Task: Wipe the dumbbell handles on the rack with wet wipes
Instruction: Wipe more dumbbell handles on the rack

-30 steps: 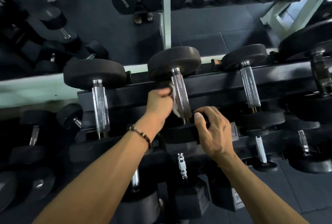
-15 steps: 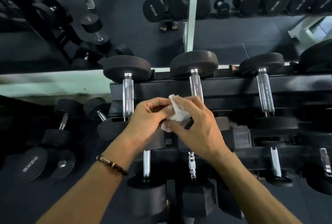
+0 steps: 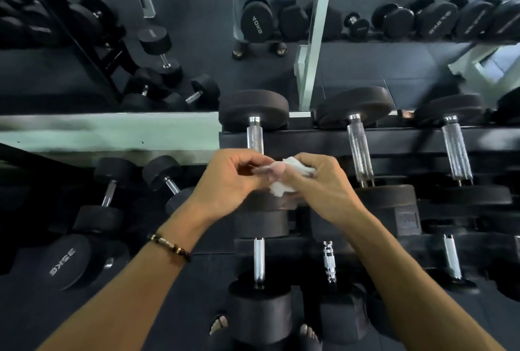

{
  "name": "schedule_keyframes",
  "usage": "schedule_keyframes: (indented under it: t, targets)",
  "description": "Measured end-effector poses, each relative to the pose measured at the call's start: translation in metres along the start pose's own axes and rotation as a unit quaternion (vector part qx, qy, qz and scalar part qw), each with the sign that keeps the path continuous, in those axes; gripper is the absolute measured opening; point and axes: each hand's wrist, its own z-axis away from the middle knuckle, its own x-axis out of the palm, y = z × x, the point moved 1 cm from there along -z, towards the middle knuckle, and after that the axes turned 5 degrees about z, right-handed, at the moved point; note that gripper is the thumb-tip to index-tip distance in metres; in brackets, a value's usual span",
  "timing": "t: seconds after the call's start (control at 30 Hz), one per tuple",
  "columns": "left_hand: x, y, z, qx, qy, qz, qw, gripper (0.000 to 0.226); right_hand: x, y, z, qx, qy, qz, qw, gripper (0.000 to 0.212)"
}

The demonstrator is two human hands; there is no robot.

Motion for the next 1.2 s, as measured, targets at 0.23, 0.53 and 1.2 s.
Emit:
schedule_keyframes:
  t: [0.23,0.53,1.2]
  targets:
    - [-0.037,-0.021,-0.017,0.014,0.055,-0.051,0.997,0.019,0.025,0.001,-0.015,0.042,-0.017,-0.001,0.999,0.011]
    - [-0.05,-0.071,-0.006,-0.108,0.016,-0.182,0.977,0.046,0.034,0.028,-0.103,-0.214,0.168,0.352,0.896,0.019]
    - [-0.053,-0.079,0.012,-0.165,-0.029,-0.129,0.977,0.063,0.009,0.03,-0.12,-0.364,-0.021,0.525,0.769,0.022]
